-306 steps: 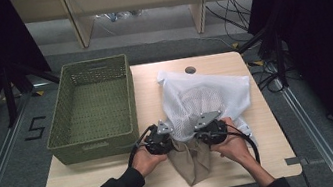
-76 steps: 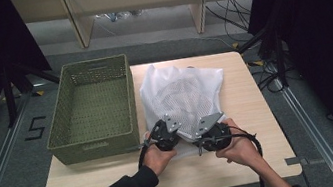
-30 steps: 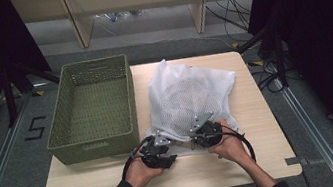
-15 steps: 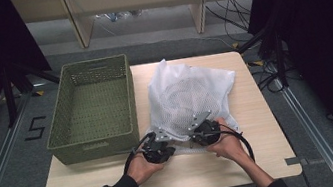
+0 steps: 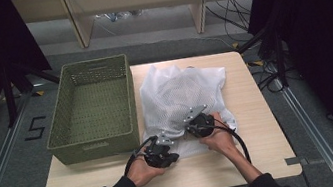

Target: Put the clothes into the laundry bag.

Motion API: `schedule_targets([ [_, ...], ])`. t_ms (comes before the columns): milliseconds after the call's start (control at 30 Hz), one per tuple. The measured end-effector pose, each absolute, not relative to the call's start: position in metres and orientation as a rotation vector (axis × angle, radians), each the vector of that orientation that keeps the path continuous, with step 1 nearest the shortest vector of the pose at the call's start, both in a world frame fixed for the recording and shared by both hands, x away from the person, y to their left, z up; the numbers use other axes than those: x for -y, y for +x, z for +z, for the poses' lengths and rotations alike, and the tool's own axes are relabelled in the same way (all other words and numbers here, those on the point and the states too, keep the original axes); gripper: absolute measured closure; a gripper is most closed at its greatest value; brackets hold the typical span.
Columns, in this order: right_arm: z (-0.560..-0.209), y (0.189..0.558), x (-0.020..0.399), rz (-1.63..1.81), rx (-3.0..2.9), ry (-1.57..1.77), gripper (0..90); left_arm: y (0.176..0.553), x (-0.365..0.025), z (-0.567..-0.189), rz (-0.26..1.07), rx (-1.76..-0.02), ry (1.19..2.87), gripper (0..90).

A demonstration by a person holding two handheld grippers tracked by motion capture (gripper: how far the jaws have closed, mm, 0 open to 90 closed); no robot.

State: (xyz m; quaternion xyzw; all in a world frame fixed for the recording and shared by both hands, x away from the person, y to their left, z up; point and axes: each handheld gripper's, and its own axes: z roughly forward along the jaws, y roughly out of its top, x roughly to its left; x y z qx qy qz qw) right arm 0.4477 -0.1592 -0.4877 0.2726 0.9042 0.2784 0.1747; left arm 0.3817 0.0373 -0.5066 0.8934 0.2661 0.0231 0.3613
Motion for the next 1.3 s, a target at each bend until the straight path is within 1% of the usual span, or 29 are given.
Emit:
schedule_targets([
  [33,-0.488,0.451,0.158,0.786,-2.550,0.788,90.0,0.379,-0.036,-0.508,0.039,-0.706,2.274,90.0],
  [67,-0.488,0.454,0.158,0.783,-2.539,0.789,90.0,0.377,-0.037,-0.506,0.036,-0.684,2.301,89.9],
  [233,-0.490,0.471,0.156,0.765,-2.503,0.817,90.0,0.369,-0.037,-0.508,0.004,-0.692,2.268,90.0],
  [300,-0.491,0.477,0.157,0.768,-2.482,0.821,90.0,0.367,-0.037,-0.507,-0.012,-0.691,2.279,89.9],
  [500,-0.489,0.489,0.155,0.719,-2.477,0.839,90.0,0.364,-0.039,-0.507,-0.034,-0.658,2.293,89.8],
  [600,-0.488,0.490,0.155,0.703,-2.465,0.841,90.0,0.363,-0.040,-0.508,-0.029,-0.671,2.286,89.7],
  [733,-0.484,0.481,0.157,0.699,-2.499,0.784,90.0,0.362,-0.041,-0.506,-0.023,-0.664,2.297,87.7],
  [767,-0.478,0.471,0.159,0.685,-2.514,0.733,90.0,0.362,-0.042,-0.506,-0.011,-0.662,2.297,87.1],
  [833,-0.473,0.463,0.161,0.689,-2.533,0.662,90.0,0.362,-0.044,-0.505,-0.003,-0.655,2.314,86.1],
  [900,-0.467,0.452,0.165,0.683,-2.536,0.654,90.0,0.361,-0.044,-0.503,0.007,-0.646,2.314,84.9],
  [967,-0.461,0.445,0.168,0.696,-2.548,0.589,90.0,0.361,-0.044,-0.501,0.019,-0.648,2.302,83.9],
  [1067,-0.450,0.430,0.176,0.723,-2.540,0.612,90.0,0.359,-0.046,-0.497,0.012,-0.667,2.278,83.7],
  [1133,-0.445,0.422,0.181,0.714,-2.545,0.550,90.0,0.360,-0.049,-0.494,0.025,-0.660,2.274,83.0],
  [1167,-0.444,0.416,0.182,0.709,-2.542,0.577,90.0,0.359,-0.050,-0.494,0.012,-0.679,2.258,82.2],
  [1233,-0.444,0.409,0.183,0.682,-2.556,0.538,90.0,0.360,-0.052,-0.493,0.028,-0.659,2.273,80.4],
  [1300,-0.450,0.403,0.180,0.616,-2.570,0.501,90.0,0.356,-0.055,-0.492,0.005,-0.669,2.259,77.1],
])
